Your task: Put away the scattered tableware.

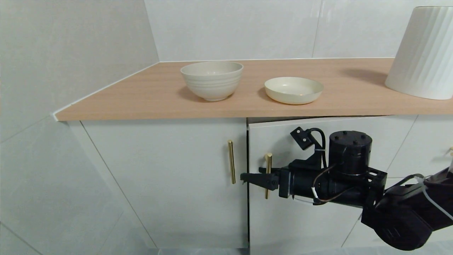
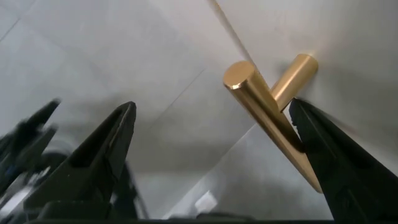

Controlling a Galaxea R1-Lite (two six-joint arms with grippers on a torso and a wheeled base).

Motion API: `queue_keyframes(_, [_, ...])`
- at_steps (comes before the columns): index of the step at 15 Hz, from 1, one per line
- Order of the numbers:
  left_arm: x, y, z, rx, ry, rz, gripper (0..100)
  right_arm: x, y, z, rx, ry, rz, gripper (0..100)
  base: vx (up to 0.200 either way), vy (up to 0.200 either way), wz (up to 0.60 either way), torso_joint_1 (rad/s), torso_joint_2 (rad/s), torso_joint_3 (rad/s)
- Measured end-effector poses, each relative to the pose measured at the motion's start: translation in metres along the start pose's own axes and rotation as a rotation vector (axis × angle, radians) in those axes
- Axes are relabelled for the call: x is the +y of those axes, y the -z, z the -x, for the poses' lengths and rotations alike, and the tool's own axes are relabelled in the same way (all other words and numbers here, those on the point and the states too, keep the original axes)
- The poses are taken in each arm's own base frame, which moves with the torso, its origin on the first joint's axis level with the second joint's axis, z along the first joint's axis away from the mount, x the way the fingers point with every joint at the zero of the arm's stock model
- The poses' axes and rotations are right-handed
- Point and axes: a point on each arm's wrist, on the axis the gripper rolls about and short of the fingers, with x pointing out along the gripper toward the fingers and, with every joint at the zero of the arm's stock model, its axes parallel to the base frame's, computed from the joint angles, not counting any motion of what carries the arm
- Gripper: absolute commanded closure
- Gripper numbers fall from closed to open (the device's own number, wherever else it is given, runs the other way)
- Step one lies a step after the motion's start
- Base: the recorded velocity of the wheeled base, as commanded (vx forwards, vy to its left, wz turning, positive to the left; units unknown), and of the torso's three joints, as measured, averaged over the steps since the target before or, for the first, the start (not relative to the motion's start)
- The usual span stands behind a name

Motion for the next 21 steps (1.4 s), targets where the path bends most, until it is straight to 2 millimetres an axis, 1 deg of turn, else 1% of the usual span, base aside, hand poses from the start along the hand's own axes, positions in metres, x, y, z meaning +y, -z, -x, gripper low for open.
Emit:
queue_keyframes(9, [0.000,0.000,0.000,0.000,0.004,-0.011,0,0.015,0.025,0.044,0.084,-0.021,-0.014,0,0.000,0.000,0.00,0.000,0.00,0.000])
queue_keyframes(12, [0.000,-0.002,0.000,-0.007,0.009,-0.056,0,0.021,0.032,0.059,0.114,-0.046,-0.009,0,0.000,0.000,0.00,0.000,0.00,0.000])
queue_keyframes(13, [-0.001,-0.009,0.003,-0.021,0.026,-0.060,0,0.023,0.034,0.064,0.119,-0.048,-0.010,0,0.000,0.000,0.00,0.000,0.00,0.000])
queue_keyframes(15, [-0.002,-0.030,0.008,-0.032,0.095,-0.063,0,0.026,0.035,0.069,0.121,-0.058,-0.009,0,0.000,0.000,0.00,0.000,0.00,0.000])
queue_keyframes(17, [-0.003,-0.053,0.005,0.005,0.180,-0.062,0,0.030,0.034,0.074,0.119,-0.075,-0.003,0,0.000,0.000,0.00,0.000,0.00,0.000])
queue_keyframes(18, [-0.004,-0.065,-0.001,0.042,0.214,-0.059,0,0.032,0.034,0.075,0.116,-0.081,0.002,0,0.000,0.000,0.00,0.000,0.00,0.000])
queue_keyframes(19, [-0.004,-0.079,-0.013,0.101,0.251,-0.052,0,0.034,0.034,0.076,0.115,-0.086,0.006,0,0.000,0.000,0.00,0.000,0.00,0.000])
queue_keyframes(21, [-0.004,-0.103,-0.043,0.220,0.326,-0.034,0,0.036,0.034,0.078,0.115,-0.092,0.010,0,0.000,0.000,0.00,0.000,0.00,0.000])
